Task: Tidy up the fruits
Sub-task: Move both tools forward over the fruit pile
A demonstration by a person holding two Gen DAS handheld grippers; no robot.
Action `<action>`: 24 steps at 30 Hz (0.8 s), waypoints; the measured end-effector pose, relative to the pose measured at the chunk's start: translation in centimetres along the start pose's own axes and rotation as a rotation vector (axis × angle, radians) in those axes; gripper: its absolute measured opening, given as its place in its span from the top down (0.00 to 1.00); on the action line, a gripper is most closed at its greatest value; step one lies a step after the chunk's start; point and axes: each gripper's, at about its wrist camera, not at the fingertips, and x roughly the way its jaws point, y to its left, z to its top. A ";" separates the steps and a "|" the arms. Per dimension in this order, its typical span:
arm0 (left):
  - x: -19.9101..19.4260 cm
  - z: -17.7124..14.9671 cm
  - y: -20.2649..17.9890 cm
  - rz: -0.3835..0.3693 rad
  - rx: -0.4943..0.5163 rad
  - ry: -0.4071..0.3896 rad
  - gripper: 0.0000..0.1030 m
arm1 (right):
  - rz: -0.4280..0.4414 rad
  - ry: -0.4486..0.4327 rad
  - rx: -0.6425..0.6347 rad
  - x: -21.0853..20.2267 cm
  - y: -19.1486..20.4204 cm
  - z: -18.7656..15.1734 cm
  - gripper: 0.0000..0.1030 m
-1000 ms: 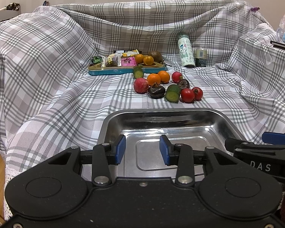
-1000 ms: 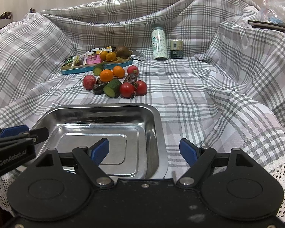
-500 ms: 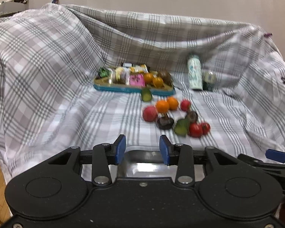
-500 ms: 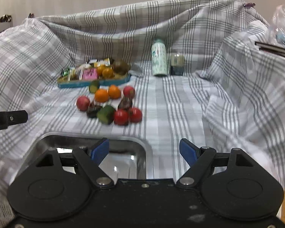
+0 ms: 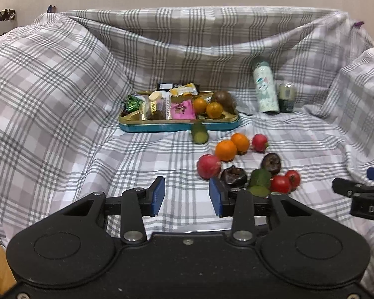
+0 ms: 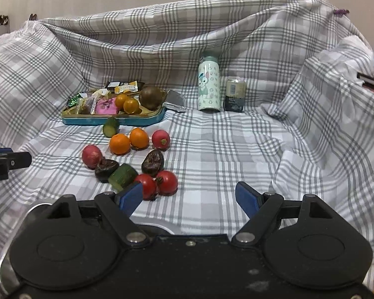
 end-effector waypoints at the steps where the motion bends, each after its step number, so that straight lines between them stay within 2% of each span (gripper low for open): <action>1: 0.4 0.0 0.0 0.012 0.001 -0.002 0.54 | -0.009 -0.004 -0.016 0.4 0.1 0.2 0.19; 6: 1.9 0.4 -0.2 0.041 0.031 0.002 0.54 | -0.019 0.004 -0.065 2.4 0.3 0.7 0.19; 13: 4.3 1.1 -0.5 -0.003 0.063 0.030 0.54 | -0.013 0.036 -0.022 5.4 -0.6 2.0 0.19; 19: 6.7 2.1 -0.6 -0.045 0.044 0.068 0.54 | 0.006 0.058 0.017 8.2 -1.0 3.7 0.19; 24: 8.1 3.8 -0.3 -0.063 0.021 0.061 0.54 | 0.012 0.053 0.017 10.3 -0.5 5.2 0.19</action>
